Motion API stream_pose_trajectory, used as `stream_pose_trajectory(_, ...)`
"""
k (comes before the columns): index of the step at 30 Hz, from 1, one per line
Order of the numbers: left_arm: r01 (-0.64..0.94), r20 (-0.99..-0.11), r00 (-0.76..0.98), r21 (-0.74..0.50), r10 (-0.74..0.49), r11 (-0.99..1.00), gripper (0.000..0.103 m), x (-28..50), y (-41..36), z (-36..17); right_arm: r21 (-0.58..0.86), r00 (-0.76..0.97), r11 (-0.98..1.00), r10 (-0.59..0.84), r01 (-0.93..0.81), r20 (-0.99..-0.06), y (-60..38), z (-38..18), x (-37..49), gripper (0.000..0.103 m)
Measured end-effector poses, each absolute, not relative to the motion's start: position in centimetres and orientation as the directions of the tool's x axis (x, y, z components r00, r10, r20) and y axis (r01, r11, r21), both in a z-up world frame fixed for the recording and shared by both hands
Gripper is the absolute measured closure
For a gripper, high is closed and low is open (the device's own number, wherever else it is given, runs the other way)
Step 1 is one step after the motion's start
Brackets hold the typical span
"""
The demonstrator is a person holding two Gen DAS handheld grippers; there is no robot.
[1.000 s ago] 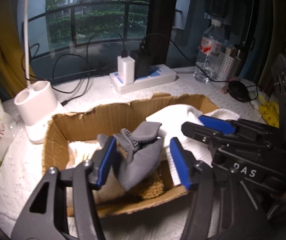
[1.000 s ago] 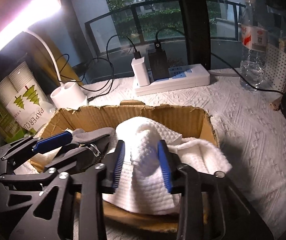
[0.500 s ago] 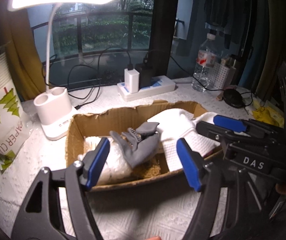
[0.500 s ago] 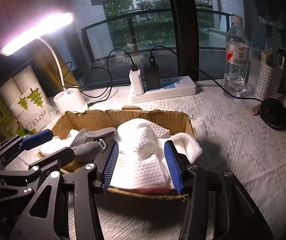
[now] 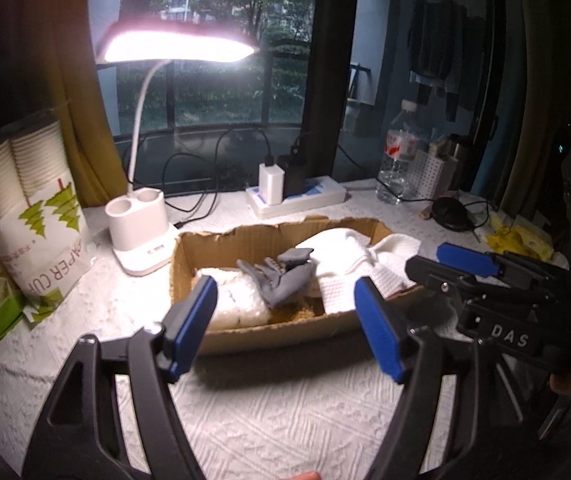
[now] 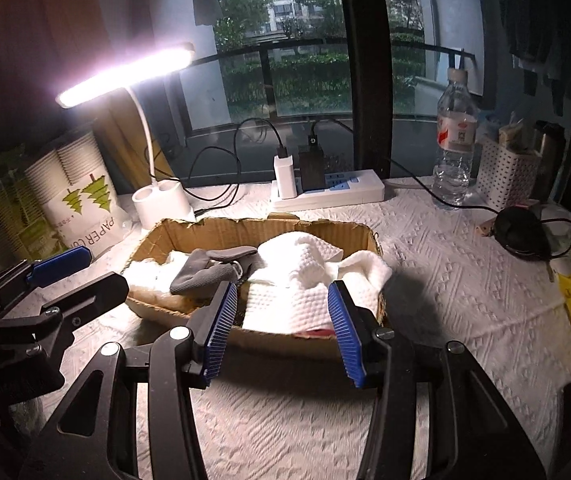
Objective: Organize soft objects
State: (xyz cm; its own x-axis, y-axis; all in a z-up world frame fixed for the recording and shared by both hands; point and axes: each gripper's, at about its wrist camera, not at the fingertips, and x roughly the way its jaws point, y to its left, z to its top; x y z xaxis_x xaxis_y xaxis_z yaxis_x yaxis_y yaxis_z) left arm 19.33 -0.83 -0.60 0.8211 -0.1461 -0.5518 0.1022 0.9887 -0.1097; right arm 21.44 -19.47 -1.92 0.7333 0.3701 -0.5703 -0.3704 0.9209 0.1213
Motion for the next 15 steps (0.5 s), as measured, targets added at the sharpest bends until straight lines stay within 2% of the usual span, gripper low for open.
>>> stream_pose_trajectory(15, 0.106, -0.479, 0.865, -0.113, -0.147, 0.988, 0.030, 13.5, -0.7, 1.8, 0.063, 0.793, 0.929, 0.345, -0.365, -0.502, -19.7, 0.8, 15.3, 0.053)
